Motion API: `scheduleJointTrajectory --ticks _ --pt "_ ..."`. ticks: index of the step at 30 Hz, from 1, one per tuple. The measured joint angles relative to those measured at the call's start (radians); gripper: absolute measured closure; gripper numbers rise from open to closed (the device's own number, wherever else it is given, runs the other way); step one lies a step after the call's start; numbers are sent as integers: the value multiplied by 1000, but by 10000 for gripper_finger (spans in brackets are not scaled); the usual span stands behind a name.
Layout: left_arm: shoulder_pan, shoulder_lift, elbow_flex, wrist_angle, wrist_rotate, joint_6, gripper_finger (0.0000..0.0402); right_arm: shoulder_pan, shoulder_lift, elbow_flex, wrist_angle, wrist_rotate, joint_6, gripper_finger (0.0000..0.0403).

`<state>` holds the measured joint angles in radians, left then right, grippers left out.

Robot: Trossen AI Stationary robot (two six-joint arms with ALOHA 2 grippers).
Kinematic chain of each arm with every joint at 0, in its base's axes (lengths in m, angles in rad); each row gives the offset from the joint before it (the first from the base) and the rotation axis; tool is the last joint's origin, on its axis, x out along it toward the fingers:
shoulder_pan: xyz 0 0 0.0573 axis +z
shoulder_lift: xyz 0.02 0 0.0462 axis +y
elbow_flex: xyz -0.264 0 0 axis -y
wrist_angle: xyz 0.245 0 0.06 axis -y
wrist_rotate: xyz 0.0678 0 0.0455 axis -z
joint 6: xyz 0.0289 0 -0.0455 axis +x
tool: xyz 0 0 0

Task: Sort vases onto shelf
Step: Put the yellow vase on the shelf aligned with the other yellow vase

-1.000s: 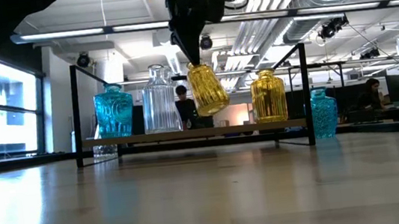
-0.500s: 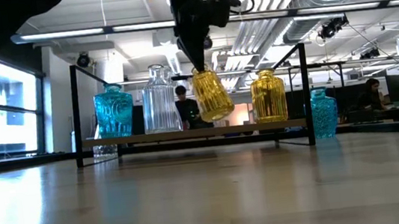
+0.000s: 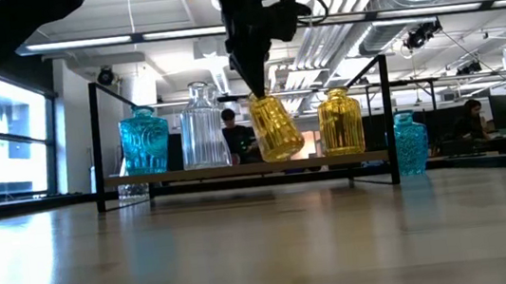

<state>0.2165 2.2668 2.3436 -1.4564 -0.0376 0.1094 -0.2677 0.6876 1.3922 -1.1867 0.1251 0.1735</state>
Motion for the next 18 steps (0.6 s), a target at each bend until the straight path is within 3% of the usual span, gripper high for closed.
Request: scheduleJointTrajectory --ticks 10,18 --pt "-3 8 2 0 0 -4 392 0 0 0 -7 -2 -8 403" --pt "-10 8 0 0 -59 -26 362 0 0 0 -7 -2 -9 403"
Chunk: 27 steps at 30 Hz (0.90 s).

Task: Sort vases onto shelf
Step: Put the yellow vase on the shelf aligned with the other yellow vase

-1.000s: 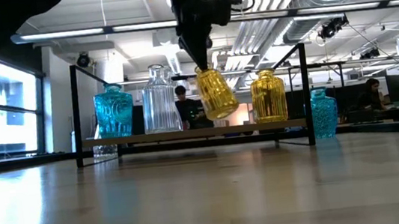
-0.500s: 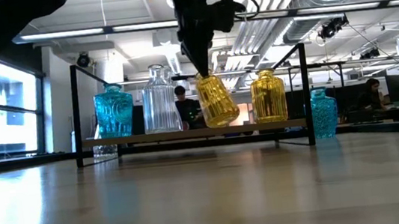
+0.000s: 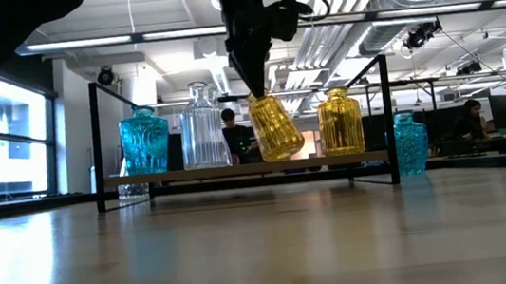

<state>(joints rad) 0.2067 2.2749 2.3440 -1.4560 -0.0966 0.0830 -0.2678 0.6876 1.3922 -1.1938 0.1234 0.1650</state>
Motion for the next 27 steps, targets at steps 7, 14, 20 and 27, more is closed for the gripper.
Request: scheduleJointTrajectory --ticks 7,14,20,27 --pt "-6 -1 0 7 -25 3 327 0 0 0 0 -4 2 403" --pt "-12 -2 7 3 -56 0 293 0 0 0 0 -5 -1 403" --pt "-16 -8 9 19 -56 0 278 0 0 0 -2 -8 -1 403" --pt "-18 -20 11 47 -63 -1 275 0 0 0 -5 -8 -1 403"
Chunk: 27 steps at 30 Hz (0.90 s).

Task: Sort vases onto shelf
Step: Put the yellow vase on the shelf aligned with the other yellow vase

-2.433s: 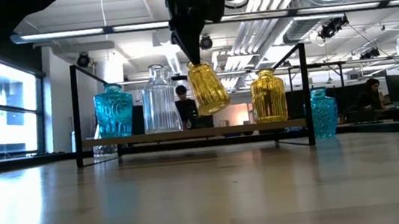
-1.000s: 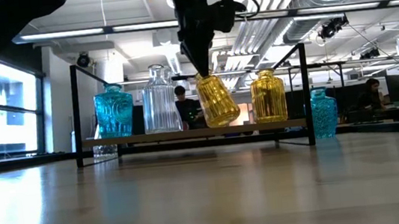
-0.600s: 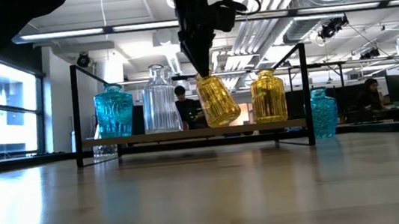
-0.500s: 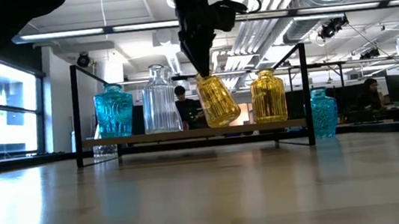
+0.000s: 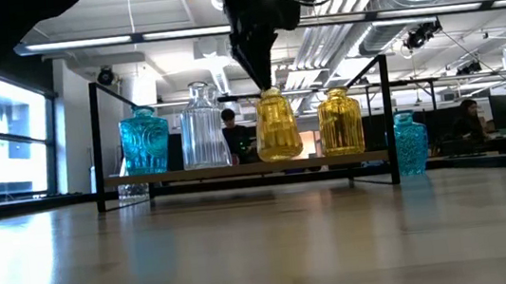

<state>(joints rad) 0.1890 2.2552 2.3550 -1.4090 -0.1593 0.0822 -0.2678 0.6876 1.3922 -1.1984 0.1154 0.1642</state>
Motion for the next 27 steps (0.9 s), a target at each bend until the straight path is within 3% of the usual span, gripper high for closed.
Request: scheduleJointTrajectory --ticks 18,27 --pt "-9 -4 0 0 16 -1 275 0 0 0 -10 1 11 403" --pt "-15 -117 0 44 12 -31 275 0 0 0 -10 1 11 403"
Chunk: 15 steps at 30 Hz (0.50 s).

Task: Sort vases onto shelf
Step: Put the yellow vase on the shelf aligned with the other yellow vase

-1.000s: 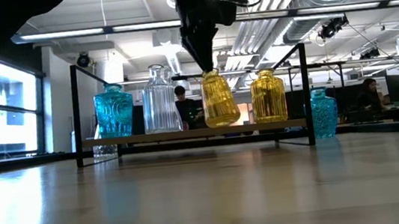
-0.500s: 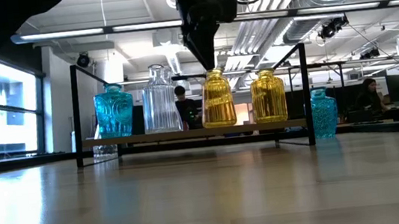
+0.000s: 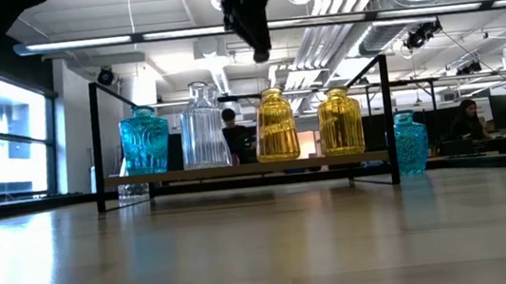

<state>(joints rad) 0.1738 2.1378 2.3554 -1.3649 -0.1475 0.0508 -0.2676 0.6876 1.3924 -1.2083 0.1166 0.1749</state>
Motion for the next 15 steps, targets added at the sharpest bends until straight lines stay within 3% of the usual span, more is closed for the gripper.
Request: scheduleJointTrajectory --ticks 5,9,15 --pt "-4 -45 2 33 162 -77 281 0 0 0 0 2 0 403" --pt "-30 -43 -10 14 170 -64 313 0 0 0 -12 2 0 403" --pt "-42 -42 -84 10 163 -32 392 0 0 0 -45 2 4 403"
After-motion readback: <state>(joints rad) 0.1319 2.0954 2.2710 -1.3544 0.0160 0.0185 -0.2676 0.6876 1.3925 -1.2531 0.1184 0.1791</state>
